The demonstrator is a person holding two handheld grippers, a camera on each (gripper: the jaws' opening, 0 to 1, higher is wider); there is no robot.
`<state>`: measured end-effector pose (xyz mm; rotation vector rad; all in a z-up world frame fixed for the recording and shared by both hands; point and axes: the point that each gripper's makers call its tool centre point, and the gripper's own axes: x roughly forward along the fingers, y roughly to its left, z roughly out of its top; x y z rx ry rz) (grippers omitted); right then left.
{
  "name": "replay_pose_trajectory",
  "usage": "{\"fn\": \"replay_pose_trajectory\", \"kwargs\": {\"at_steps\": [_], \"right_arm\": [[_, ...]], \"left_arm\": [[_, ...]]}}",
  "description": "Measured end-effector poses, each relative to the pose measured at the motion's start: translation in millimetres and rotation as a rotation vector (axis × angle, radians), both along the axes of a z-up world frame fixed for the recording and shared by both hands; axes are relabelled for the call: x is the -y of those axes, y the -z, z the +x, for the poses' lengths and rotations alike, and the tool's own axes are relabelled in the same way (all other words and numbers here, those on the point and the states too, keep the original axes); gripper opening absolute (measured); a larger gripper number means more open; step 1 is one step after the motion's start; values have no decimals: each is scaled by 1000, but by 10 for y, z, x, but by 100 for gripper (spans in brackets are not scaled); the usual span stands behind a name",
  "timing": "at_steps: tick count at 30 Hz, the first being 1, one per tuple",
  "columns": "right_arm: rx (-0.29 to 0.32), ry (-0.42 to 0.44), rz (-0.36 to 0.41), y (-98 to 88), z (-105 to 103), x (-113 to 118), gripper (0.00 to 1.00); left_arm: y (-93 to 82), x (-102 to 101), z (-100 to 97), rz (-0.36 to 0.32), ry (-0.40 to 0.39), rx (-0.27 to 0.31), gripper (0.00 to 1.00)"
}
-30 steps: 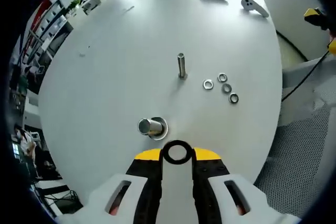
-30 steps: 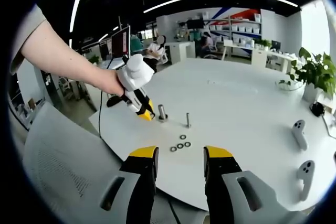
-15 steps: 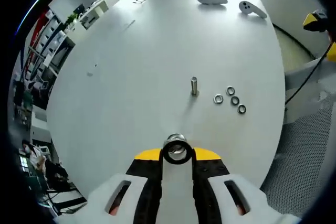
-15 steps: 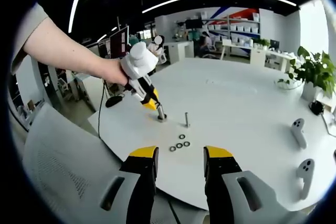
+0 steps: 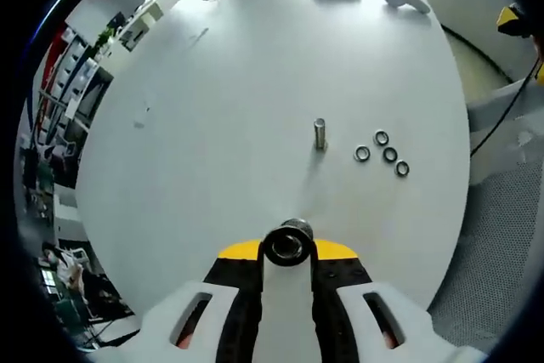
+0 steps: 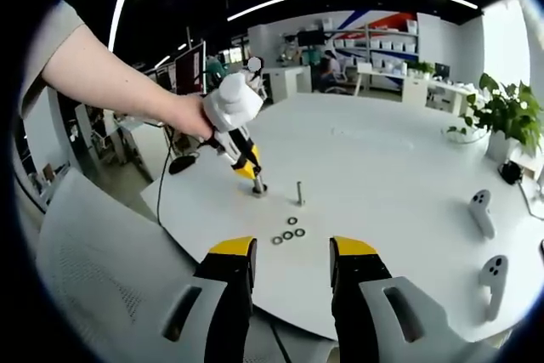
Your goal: Place the washer onto the threaded stud by aligning its center hole with the stud, sliding it down to the base, and recovering from edge contact or off-axis alignment until the washer reaches the visible bottom stop.
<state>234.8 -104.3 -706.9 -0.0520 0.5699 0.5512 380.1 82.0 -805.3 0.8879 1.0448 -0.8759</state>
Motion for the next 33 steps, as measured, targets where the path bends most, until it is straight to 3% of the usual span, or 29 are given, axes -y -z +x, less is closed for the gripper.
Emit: {"fn": "replay_pose_trajectory", "kwargs": {"at_steps": [19,33], "right_arm": [[-17,17,-12,37,2,38,36],[-25,15,-21,56,-2,41,35]], "left_arm": [[392,19,26,34,5,-79,18],[427,15,10,26,-14,-95,19]]}}
